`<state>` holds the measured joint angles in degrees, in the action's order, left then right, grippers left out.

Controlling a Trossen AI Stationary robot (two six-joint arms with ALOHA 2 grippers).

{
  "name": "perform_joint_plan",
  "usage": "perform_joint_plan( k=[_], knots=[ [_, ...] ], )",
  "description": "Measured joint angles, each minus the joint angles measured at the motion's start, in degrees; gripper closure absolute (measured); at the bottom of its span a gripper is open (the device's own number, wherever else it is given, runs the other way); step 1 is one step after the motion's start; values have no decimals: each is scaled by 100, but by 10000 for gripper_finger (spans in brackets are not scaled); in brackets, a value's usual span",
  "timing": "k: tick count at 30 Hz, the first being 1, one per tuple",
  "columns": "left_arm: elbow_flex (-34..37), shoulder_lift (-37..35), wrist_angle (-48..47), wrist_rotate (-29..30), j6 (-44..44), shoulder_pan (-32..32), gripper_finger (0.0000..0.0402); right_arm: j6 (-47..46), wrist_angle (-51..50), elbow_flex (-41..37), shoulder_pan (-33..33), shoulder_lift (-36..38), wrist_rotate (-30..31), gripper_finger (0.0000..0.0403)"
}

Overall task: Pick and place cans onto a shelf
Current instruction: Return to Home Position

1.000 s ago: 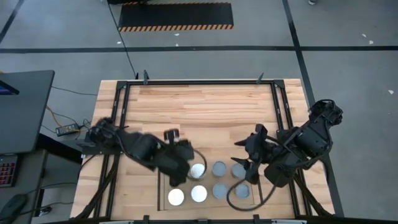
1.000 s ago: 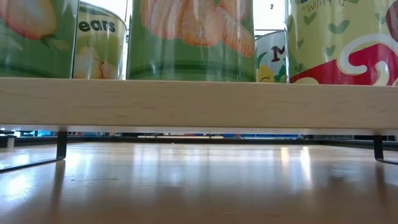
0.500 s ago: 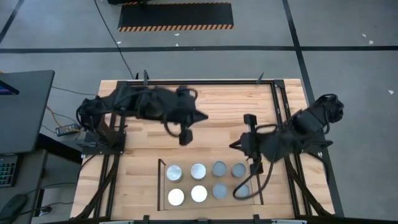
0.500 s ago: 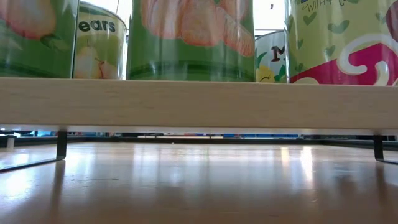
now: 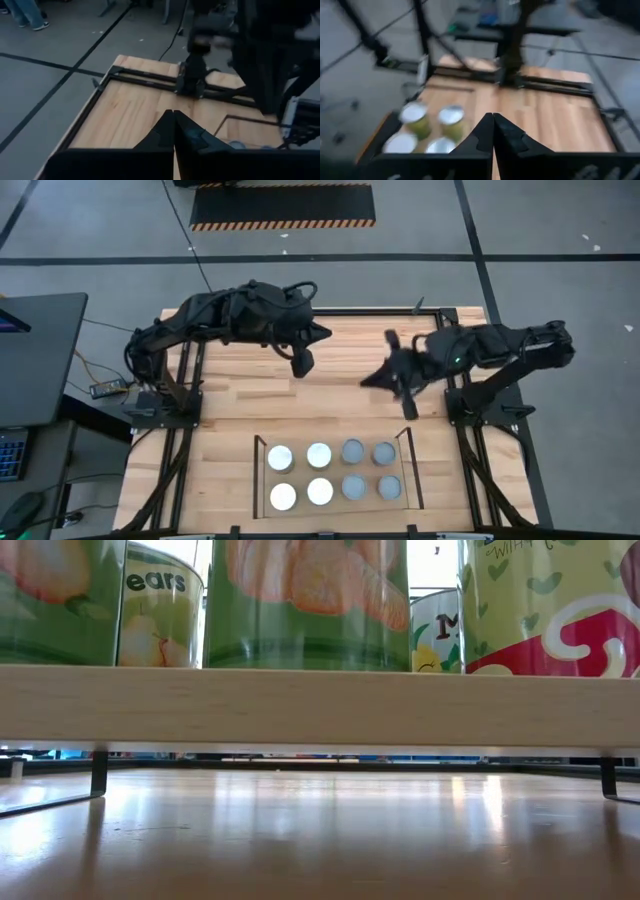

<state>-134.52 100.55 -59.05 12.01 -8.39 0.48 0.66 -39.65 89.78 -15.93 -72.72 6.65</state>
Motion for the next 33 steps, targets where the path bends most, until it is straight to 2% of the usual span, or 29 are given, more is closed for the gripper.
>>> perform_joint_plan(
  k=[5, 14, 33],
  knots=[
    [2, 7, -120, -332, 251, 262, 398, -693, 603, -719, 210, 718, 387, 391],
    [2, -71, -284, -1008, 635, 783, 398, -1596, 580, -855, 252, 1412, 407, 390],
    [0, -170, -288, -1993, 908, 1515, 398, -1789, 1276, -857, 252, 1284, 293, 389]
  ],
)
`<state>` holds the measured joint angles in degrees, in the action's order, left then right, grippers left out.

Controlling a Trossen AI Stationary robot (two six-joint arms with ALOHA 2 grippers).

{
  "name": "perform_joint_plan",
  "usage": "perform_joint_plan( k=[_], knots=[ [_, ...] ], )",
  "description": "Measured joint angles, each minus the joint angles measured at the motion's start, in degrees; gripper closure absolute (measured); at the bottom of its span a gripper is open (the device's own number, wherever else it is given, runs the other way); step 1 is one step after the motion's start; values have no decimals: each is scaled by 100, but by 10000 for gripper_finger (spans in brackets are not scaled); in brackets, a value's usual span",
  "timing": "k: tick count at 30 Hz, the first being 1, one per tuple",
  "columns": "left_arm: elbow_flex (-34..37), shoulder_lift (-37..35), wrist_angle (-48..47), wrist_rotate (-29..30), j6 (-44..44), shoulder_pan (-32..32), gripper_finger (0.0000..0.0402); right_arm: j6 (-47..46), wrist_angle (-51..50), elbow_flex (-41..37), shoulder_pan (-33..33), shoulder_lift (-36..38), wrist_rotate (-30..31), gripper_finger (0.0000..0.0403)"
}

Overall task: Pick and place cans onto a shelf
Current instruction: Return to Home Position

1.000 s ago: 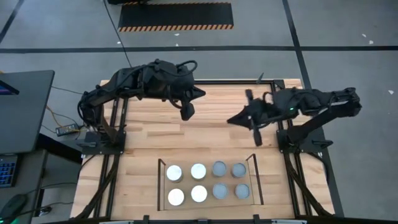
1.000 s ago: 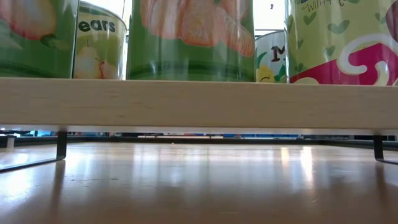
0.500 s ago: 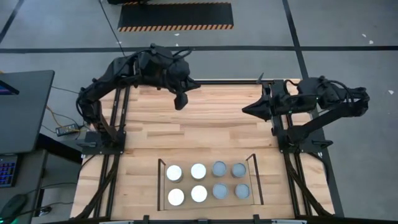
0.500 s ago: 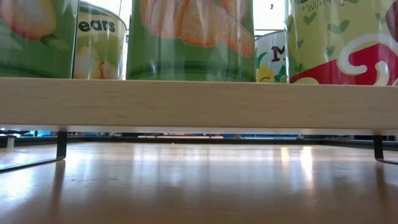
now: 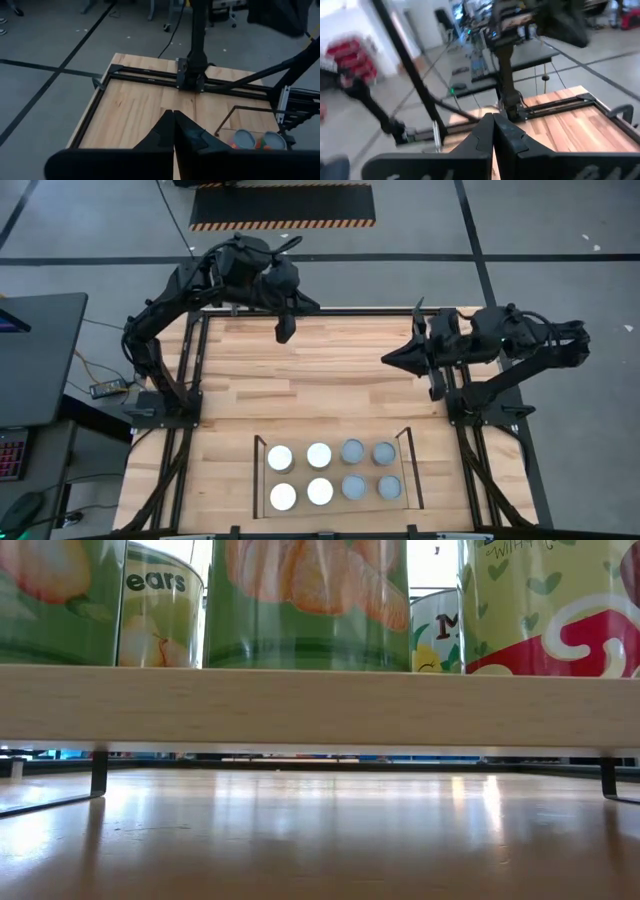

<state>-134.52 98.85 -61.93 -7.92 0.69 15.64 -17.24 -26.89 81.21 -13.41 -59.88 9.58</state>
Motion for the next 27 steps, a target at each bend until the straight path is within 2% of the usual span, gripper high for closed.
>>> perform_joint_plan(
  k=[4, 11, 13, 16, 19, 27],
  knots=[
    [0, 5, 137, -15, -2, -12, 398, 777, -29, -4, 53, -72, -214, 389],
    [12, 17, 300, -60, -92, -65, 397, 1323, -56, -4, 393, 5, -1091, 389],
    [260, -12, 617, -84, -130, -158, 397, 1467, -56, -4, 443, 24, -1121, 389],
    [880, -95, 1052, -113, -194, -279, 397, 1713, 64, -101, 483, 39, -1115, 389],
    [1698, -305, 1718, -109, -306, -415, 397, 1803, 387, -548, 500, 237, -1120, 389],
    [4113, -1497, 3694, -93, -759, -618, 397, 1628, 1648, -2760, 505, 1645, -1125, 389]
  ],
)
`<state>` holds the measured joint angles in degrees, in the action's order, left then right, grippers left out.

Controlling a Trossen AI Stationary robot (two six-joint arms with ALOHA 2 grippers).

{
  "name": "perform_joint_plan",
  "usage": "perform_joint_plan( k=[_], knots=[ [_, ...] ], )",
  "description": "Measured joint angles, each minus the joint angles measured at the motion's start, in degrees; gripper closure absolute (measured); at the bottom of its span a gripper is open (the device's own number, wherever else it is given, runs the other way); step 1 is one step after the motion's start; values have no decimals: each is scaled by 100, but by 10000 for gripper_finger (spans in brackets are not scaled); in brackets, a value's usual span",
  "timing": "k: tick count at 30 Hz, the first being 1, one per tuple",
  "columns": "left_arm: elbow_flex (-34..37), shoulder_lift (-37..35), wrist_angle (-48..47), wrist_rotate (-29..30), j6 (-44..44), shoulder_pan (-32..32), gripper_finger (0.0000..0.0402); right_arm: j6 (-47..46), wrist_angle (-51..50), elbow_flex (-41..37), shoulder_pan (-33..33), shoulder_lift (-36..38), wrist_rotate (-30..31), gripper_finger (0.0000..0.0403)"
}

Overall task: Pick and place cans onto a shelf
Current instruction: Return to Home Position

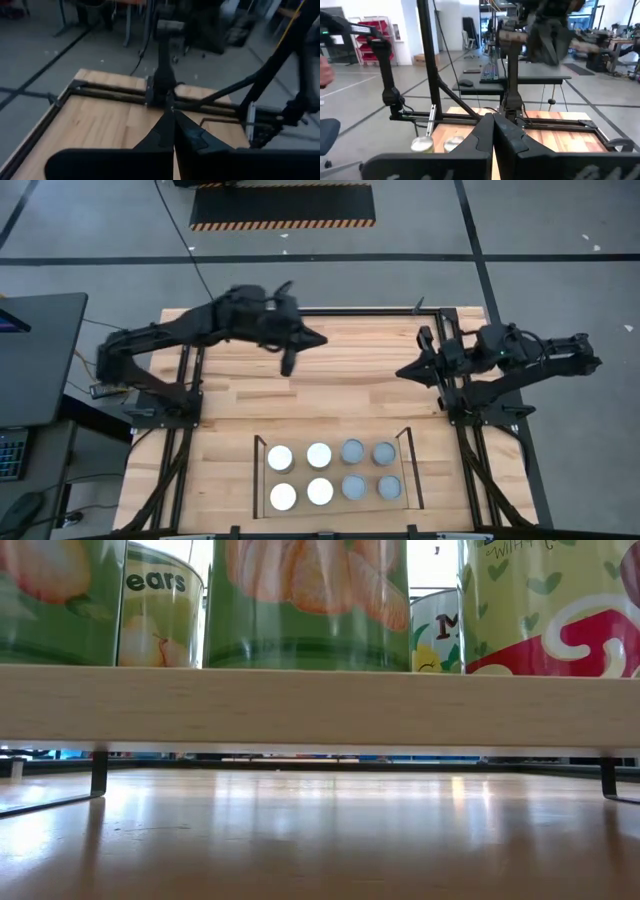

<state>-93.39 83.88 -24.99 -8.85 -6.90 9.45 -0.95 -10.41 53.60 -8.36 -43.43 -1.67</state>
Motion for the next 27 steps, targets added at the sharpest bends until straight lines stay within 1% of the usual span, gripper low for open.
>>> perform_joint_plan(
  k=[3, 7, 9, 10, 13, 14, 16, 19, 20, 22, 24, 26, 27],
  knots=[
    [887, -648, 686, 135, -240, 5, 397, -59, 61, -674, -2, 519, 146, 389],
    [1926, -1432, 967, 512, -494, 24, 397, -257, 66, -1336, 0, 928, 221, 389],
    [2342, -1801, 1040, 731, -562, 22, 397, -670, 333, -1545, -2, 1030, 155, 389],
    [2506, -1950, 1134, 815, -571, 22, 397, -696, 440, -1649, -2, 1040, 41, 389],
    [2918, -2351, 1110, 1067, -807, 29, 397, -553, 716, -1865, 107, 1045, -380, 389],
    [3014, -2446, 1096, 1204, -867, 58, 397, -533, 763, -1909, 195, 1051, -449, 389],
    [3181, -2609, 763, 1473, -961, 131, 397, -485, 773, -1954, 361, 1055, -529, 389],
    [3351, -2745, 496, 1566, -1531, 142, 397, -319, 569, -1969, 670, 1082, -608, 389],
    [3425, -2804, 497, 1600, -1510, 138, 397, -239, 555, -1969, 769, 1107, -616, 389],
    [3567, -2891, 619, 1785, -1163, 49, 397, 22, 511, -1969, 916, 1217, -601, 389],
    [3813, -3028, 808, 2107, -936, -31, 397, 276, 512, -1969, 1003, 1358, -604, 389],
    [4138, -3219, 1180, 2394, -817, -94, 397, 401, 421, -1969, 1058, 1535, -619, 389],
    [4343, -3320, 1433, 2436, -747, -139, 397, 399, 318, -1969, 1075, 1651, -615, 389]
  ],
)
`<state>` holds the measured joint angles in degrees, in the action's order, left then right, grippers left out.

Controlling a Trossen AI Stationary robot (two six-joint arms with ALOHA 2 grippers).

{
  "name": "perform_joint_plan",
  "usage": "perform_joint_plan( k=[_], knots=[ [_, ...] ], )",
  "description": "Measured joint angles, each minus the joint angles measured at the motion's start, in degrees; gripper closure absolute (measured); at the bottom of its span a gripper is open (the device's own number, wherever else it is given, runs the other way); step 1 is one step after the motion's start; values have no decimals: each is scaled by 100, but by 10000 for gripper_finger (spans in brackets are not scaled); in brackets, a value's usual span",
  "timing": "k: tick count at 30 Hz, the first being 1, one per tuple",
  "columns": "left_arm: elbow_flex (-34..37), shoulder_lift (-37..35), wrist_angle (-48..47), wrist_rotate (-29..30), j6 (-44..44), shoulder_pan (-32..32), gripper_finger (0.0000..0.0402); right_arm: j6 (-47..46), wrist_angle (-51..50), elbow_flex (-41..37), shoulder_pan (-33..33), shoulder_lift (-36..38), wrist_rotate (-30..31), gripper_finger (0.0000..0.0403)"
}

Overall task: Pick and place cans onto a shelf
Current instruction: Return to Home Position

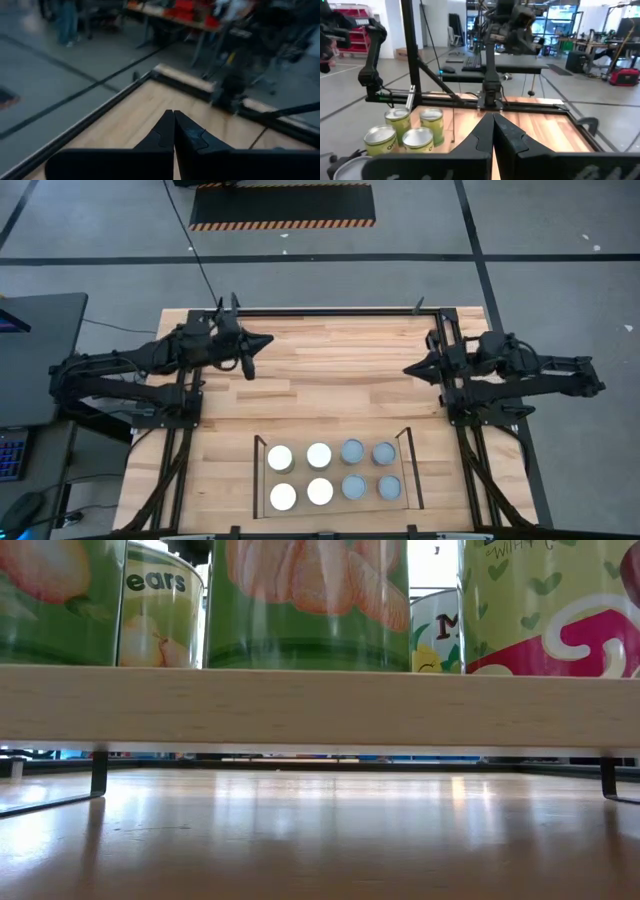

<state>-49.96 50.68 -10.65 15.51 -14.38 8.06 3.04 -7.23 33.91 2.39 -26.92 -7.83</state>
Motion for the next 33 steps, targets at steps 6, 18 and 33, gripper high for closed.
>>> perform_joint_plan(
  k=[6, 18, 33],
  knots=[
    [1289, -789, 1310, -60, 397, -345, 397, -76, -459, -56, 4, 792, 52, 389],
    [2658, -2017, 2435, 413, 781, -515, 397, -801, 1133, -2074, 7, 2610, 221, 389],
    [3248, -2048, 2298, 337, 112, -508, 397, -1094, 2305, -3334, 42, 2665, 216, 389]
  ],
)
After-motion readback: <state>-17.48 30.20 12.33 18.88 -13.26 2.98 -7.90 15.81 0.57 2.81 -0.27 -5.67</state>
